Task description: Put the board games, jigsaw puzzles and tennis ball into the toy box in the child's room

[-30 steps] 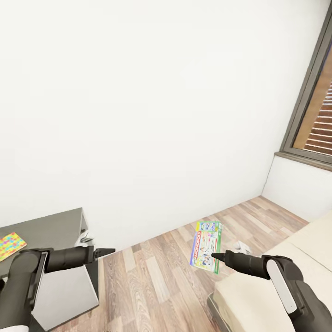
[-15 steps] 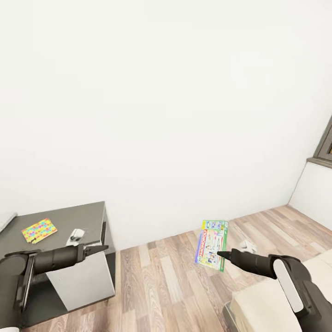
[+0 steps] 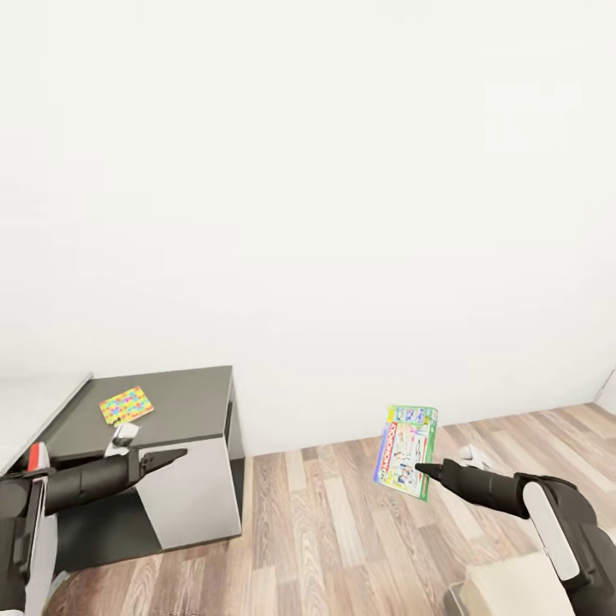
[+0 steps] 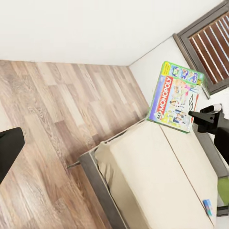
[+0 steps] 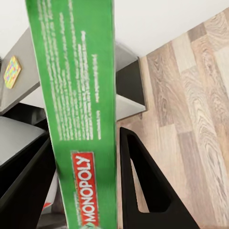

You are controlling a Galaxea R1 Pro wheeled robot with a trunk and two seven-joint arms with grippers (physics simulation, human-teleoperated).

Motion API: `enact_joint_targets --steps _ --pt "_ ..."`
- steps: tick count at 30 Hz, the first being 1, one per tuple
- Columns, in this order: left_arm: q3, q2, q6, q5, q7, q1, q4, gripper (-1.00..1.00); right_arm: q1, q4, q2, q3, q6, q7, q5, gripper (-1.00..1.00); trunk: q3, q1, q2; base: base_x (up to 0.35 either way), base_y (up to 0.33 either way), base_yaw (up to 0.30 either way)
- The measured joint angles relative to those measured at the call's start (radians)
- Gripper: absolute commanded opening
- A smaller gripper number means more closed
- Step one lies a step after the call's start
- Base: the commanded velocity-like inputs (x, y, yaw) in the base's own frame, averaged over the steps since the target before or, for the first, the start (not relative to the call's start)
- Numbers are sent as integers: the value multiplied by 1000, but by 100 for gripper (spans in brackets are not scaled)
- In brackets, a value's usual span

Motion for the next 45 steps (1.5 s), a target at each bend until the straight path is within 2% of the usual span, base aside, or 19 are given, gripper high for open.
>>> enact_joint_targets --steps 12,18,23,45 --pt "2 0 0 1 0 1 -22 100 0 0 1 -1 -2 0 4 -100 0 0 0 0 0 291" --pt "2 0 0 23 0 4 -29 100 0 0 1 -4 -2 0 4 -100 0 0 0 0 0 291" --pt "2 1 0 27 0 4 -29 100 0 0 3 -5 -11 -3 12 -100 0 0 0 0 0 270" --pt "2 1 0 28 0 5 -32 100 0 -8 1 -6 -11 -2 -3 -100 0 0 0 0 0 19"
